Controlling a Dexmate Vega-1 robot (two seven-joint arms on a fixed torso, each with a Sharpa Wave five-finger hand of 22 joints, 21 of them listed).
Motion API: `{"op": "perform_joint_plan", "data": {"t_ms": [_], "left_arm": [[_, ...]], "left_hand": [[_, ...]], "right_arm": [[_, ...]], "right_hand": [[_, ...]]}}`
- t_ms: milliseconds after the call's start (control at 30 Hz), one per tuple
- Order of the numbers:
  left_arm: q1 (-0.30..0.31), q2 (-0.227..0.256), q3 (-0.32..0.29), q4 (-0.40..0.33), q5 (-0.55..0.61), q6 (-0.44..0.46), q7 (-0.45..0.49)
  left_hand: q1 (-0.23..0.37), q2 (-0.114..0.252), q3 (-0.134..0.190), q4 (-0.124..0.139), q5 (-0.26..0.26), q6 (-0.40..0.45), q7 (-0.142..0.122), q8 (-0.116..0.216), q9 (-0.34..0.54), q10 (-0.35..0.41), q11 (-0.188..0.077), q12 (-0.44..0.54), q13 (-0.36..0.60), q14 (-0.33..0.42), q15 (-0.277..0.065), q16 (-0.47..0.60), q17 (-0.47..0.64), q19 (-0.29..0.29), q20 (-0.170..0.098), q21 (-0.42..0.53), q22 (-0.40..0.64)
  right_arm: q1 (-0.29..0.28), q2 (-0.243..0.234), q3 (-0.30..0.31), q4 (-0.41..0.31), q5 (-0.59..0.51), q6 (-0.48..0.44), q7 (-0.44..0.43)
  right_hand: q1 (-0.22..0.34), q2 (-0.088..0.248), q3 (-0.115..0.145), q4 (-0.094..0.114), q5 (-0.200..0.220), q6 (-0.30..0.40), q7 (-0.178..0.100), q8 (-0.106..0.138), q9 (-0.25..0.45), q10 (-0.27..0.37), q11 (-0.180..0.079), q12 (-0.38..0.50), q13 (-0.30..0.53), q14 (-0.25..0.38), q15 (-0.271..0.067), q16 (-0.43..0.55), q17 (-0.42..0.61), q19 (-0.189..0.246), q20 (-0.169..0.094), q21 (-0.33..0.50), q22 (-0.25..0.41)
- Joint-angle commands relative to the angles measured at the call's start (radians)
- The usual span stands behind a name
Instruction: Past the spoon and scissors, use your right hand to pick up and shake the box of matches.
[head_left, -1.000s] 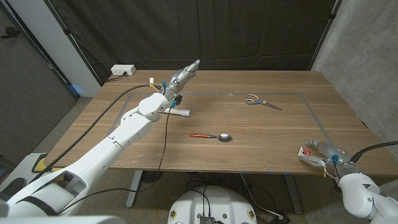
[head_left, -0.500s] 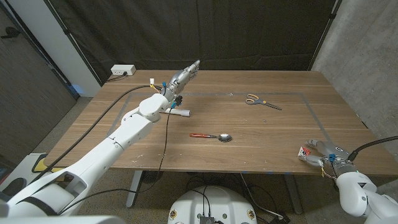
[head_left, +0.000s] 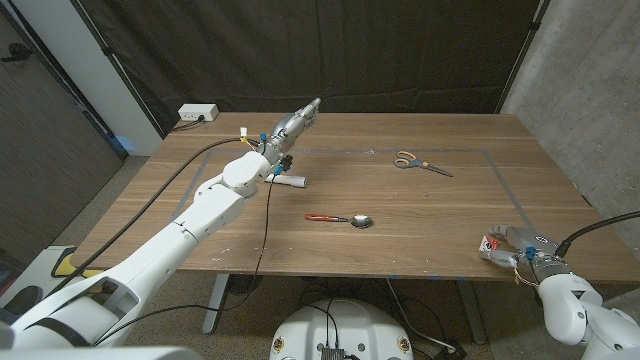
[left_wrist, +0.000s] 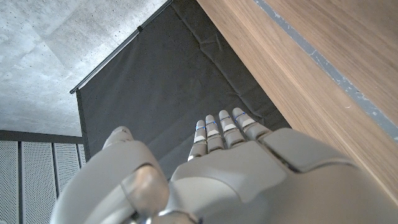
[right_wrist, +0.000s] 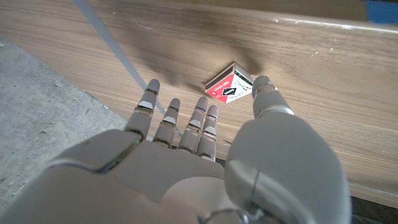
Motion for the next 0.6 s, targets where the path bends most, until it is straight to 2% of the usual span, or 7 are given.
{"op": "perform_joint_plan", "data": {"t_ms": [33, 233, 467, 600], "left_arm": [[-0.008, 0.000, 0.003, 0.009, -0.006, 0.002, -0.015], [-0.005, 0.000, 0.001, 0.010, -0.009, 0.001, -0.014], [-0.005, 0.002, 0.000, 0.008, -0.010, 0.006, -0.013], [-0.005, 0.002, 0.001, 0.008, -0.010, 0.007, -0.011]], "left_hand": [[0.000, 0.006, -0.008, 0.000, -0.001, 0.003, -0.003, 0.000, 0.002, 0.002, -0.002, -0.002, 0.004, 0.009, -0.003, 0.000, 0.002, 0.000, 0.003, -0.002, 0.004], [0.001, 0.007, -0.009, 0.000, -0.002, 0.004, -0.003, 0.000, 0.002, 0.002, -0.002, -0.002, 0.004, 0.009, -0.004, 0.000, 0.002, -0.002, 0.005, -0.003, 0.004], [0.001, 0.007, -0.010, 0.001, -0.003, 0.004, -0.003, 0.000, 0.002, 0.003, -0.003, -0.002, 0.004, 0.008, -0.005, -0.001, 0.002, -0.004, 0.006, -0.003, 0.004], [0.001, 0.008, -0.011, 0.001, -0.004, 0.004, -0.004, 0.000, 0.002, 0.003, -0.003, -0.002, 0.004, 0.009, -0.005, 0.000, 0.002, -0.005, 0.007, -0.003, 0.004]], "right_arm": [[0.038, -0.069, -0.052, -0.010, 0.037, -0.065, -0.005], [0.059, -0.092, -0.076, -0.005, 0.072, -0.086, -0.019], [0.083, -0.121, -0.106, 0.002, 0.109, -0.099, -0.048], [0.101, -0.129, -0.132, 0.008, 0.120, -0.115, -0.081]], "right_hand": [[0.024, 0.003, 0.006, 0.001, 0.000, 0.011, 0.001, 0.008, 0.001, 0.009, -0.002, 0.010, 0.003, 0.011, 0.001, 0.005, 0.003, 0.010, 0.002, 0.004, 0.002], [0.035, 0.009, 0.012, -0.002, 0.000, 0.020, 0.000, 0.010, 0.001, 0.014, -0.003, 0.011, 0.003, 0.023, -0.002, 0.006, 0.002, 0.015, 0.002, 0.004, 0.003], [0.050, 0.017, 0.018, -0.001, -0.007, 0.064, -0.012, 0.021, 0.002, 0.061, -0.012, 0.024, 0.004, 0.085, -0.036, 0.011, 0.003, 0.049, -0.011, 0.010, 0.003], [0.079, 0.035, 0.030, -0.006, -0.007, 0.082, -0.023, 0.025, 0.003, 0.088, -0.025, 0.032, 0.003, 0.116, -0.065, 0.013, 0.003, 0.073, -0.025, 0.016, 0.004]]}}
